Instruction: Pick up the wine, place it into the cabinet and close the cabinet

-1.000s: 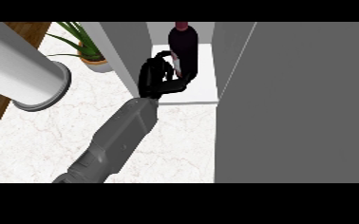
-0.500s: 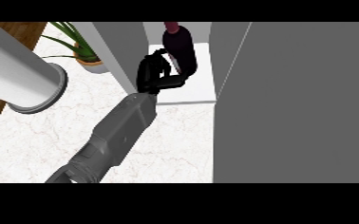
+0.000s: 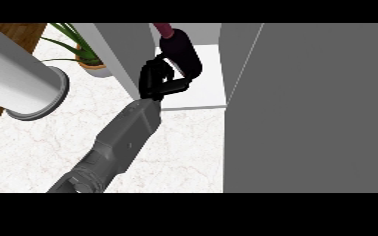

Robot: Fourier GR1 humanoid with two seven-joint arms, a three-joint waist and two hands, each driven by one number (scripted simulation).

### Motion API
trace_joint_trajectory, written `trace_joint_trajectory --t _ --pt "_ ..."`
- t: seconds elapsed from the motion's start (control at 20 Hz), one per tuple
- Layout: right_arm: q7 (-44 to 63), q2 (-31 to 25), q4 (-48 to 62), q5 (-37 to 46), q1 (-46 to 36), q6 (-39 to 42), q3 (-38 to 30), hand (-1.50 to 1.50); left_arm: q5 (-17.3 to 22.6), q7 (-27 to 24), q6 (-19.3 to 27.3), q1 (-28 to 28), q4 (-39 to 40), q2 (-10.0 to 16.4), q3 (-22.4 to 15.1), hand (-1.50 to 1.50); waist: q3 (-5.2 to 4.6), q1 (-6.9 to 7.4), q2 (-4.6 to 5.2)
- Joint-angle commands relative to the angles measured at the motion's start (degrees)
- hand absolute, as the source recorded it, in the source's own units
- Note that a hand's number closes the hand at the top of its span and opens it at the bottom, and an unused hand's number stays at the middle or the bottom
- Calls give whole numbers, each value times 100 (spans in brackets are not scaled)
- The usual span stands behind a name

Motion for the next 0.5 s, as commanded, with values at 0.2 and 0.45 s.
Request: trace_joint_trajectory --t 0.2,0.45 --pt "-20 -72 -173 -32 99 15 -124 -150 -31 -841 -38 -37 271 137 300 -150 10 90 -30" --pt "-23 -114 -34 -46 -13 -46 -290 -150 -168 -1111 -65 170 -145 7 157 -150 13 209 -72"
